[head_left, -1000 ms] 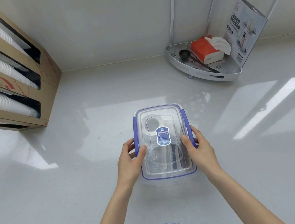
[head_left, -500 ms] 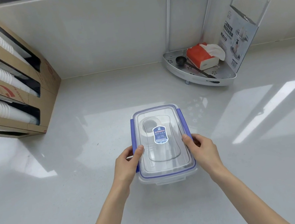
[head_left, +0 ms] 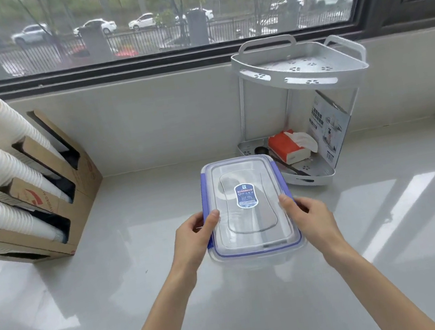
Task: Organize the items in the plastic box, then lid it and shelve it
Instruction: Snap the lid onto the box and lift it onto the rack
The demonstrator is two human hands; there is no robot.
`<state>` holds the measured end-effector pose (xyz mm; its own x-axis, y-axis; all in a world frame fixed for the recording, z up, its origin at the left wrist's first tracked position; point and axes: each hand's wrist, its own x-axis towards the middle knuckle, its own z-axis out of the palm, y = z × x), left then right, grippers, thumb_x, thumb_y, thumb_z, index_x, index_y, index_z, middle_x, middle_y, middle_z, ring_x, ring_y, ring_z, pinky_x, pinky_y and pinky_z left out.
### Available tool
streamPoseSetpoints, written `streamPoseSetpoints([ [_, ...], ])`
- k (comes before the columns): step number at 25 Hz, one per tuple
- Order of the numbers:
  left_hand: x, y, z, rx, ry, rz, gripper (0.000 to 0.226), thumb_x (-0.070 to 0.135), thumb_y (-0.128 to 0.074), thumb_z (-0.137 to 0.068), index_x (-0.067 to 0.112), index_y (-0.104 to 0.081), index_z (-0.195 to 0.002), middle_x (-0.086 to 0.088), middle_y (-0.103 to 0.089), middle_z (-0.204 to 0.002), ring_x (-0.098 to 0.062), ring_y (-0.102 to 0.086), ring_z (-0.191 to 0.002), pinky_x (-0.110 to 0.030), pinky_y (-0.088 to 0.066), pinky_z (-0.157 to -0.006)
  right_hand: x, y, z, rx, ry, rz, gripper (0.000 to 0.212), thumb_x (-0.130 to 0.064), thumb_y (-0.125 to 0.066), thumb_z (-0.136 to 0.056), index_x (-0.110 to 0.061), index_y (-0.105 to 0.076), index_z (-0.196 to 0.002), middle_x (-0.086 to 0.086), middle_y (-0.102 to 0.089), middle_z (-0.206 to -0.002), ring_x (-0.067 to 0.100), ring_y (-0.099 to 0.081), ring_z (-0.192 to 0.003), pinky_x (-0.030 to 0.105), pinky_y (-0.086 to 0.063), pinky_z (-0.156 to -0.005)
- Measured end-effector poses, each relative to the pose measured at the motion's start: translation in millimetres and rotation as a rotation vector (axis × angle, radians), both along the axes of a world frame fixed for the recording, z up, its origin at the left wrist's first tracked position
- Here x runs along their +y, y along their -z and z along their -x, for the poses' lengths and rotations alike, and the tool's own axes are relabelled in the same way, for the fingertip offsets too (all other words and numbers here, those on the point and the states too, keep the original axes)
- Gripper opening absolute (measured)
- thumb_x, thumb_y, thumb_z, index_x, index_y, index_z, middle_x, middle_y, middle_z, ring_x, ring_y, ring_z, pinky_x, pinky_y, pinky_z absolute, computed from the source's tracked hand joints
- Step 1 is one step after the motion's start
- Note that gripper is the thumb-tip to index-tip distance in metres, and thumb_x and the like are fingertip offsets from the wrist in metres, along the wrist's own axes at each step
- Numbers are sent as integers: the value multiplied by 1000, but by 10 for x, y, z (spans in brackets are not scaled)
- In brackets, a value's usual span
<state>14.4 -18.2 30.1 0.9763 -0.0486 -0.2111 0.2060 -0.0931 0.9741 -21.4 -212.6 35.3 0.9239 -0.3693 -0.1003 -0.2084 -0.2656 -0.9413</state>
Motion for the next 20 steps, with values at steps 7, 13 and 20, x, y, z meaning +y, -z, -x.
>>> streamPoseSetpoints([
  [7, -214, -672, -299, -160, 87, 54, 30, 32, -57, -84, 13, -63, -106, -2, -70, -100, -11, -63, -80, -15, -51, -69, -327, -759, -295, -164, 41, 76, 42, -37, -56, -87, -15, -60, -51, -11, -46, -39, 14, -38, -55, 25, -29, -54],
  [13, -407, -1198, -546, -277, 127, 78, 33, 34, -59, -82, 11, -62, -106, -4, -71, -103, -22, -66, -96, -34, -53, -87, -546, -1342, -487, -251, 20, 137, 48, -40, -54, -87, -1, -59, -59, 1, -47, -57, 17, -40, -60, 29, -30, -57],
  [20, -638, -1682, -822, -310, 164, 133, 41, 34, -59, -83, 4, -56, -110, -9, -69, -104, -17, -67, -80, -25, -54, -70, -818, -1895, -702, -272, 13, 175, 58, -42, -54, -86, 13, -55, -69, 25, -45, -66, 19, -40, -67, 28, -29, -66],
])
